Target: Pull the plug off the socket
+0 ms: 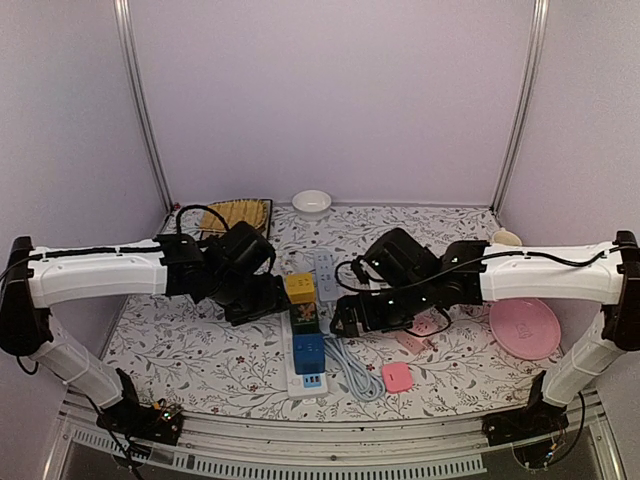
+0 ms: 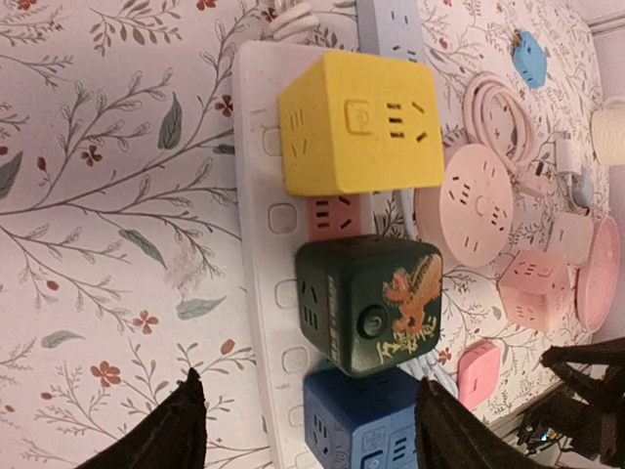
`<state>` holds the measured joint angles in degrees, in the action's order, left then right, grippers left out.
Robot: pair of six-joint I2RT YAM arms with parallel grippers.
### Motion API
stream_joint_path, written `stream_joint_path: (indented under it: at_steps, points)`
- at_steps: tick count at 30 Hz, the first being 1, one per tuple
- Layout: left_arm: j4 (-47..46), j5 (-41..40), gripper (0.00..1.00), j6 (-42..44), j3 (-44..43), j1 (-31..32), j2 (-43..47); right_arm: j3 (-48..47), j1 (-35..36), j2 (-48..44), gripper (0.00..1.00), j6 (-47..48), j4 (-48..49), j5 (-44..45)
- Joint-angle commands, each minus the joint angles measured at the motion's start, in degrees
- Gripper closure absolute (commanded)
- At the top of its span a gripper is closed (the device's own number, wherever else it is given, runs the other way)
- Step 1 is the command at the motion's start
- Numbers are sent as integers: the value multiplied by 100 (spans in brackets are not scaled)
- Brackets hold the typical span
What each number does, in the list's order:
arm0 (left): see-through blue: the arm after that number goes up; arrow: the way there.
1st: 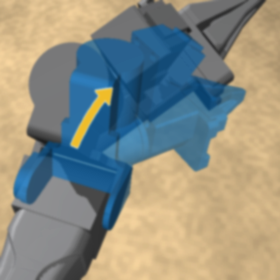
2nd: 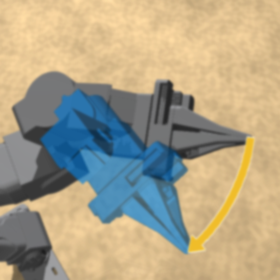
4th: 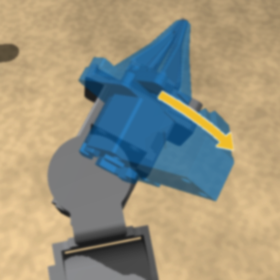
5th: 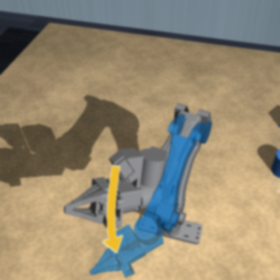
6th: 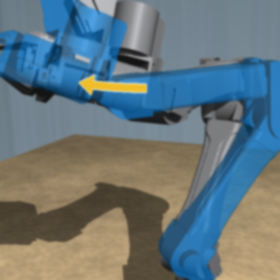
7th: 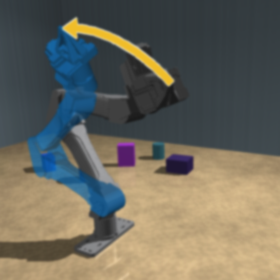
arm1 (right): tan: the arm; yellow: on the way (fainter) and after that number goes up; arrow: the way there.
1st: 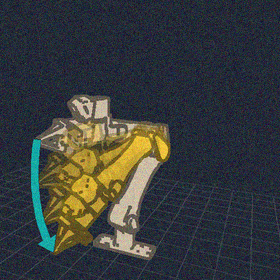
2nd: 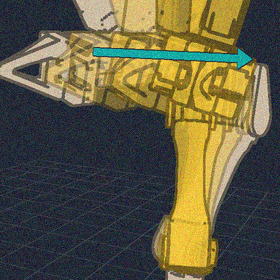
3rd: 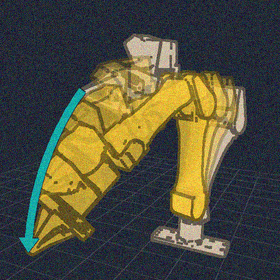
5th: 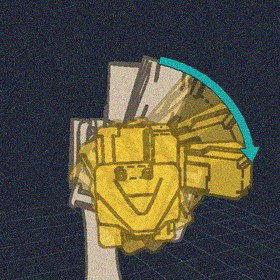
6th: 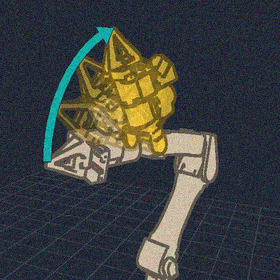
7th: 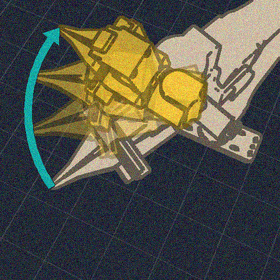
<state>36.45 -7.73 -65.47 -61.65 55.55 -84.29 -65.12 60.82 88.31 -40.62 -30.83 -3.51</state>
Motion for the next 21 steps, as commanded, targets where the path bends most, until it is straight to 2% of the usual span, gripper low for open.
stream_joint_path:
  at_steps: [1, 8, 12, 15, 21]
  points:
    - [-528, 859, 27, 1095, 318, -691, 262, -921, 398, 654, 1, -523, -363, 478]
    - [-914, 1836, 27, 2234, 603, -1482, 277, -3070, 1045, 2336, 1, -1091, -1609, 1084]
    - [-1293, 2289, 27, 2684, 795, -1617, 207, -4068, 1263, 3120, 1, -1483, -2430, 1426]
    - [-1474, 2513, 27, 2870, 847, -1665, 37, -4361, 1318, 3399, 0, -1815, -2894, 1600]
    - [-1769, 2801, 27, 2955, 891, -1679, -168, -4368, 1354, 3419, 2, -2333, -3131, 1637]
